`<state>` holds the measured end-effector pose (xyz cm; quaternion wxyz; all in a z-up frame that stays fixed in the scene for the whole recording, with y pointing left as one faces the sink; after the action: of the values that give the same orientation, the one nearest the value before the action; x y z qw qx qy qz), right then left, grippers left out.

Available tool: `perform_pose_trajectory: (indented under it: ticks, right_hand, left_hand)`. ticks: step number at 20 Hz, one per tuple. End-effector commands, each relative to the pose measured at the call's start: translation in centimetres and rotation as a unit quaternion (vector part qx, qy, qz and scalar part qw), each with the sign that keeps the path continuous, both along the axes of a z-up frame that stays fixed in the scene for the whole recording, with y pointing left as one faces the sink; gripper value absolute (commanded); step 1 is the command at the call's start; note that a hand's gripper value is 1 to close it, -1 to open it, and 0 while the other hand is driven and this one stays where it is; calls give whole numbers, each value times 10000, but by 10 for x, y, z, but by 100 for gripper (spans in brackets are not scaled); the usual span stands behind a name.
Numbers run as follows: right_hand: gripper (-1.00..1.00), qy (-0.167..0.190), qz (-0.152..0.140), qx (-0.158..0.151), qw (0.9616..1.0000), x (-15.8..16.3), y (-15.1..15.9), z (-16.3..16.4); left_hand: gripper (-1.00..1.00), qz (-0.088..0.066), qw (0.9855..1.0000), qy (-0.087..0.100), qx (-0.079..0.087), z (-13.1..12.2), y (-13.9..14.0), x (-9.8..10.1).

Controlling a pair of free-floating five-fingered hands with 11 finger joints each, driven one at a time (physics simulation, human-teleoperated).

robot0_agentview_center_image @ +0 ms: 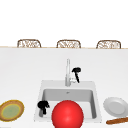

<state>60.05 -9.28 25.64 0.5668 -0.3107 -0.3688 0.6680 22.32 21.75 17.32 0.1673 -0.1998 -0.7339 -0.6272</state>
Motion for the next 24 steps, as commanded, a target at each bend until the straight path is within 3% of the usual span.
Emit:
perform_pose_trajectory:
  ticks: [1, 6, 14, 15, 21, 24]
  right_hand:
    - [-100, 534, 166, -281, 9980, 13, 0, -11]
    - [-100, 760, 175, -197, 9968, 42, 0, -42]
    - [-100, 454, 537, 307, 9971, 45, -22, -68]
    - [100, 375, 584, 366, 9969, 44, -24, -67]
    - [100, 78, 837, 832, 9930, 46, -35, -72]
    - [100, -28, 1064, 1097, 9883, 45, -44, -74]
  left_hand:
    - [0, 0, 10000, 0, 0, 0, 0, 0]
    - [0, 0, 10000, 0, 0, 0, 0, 0]
    - [0, 0, 10000, 0, 0, 0, 0, 0]
    - [0, 0, 10000, 0, 0, 0, 0, 0]
    - [0, 0, 10000, 0, 0, 0, 0, 0]
    - [0, 0, 10000, 0, 0, 0, 0, 0]
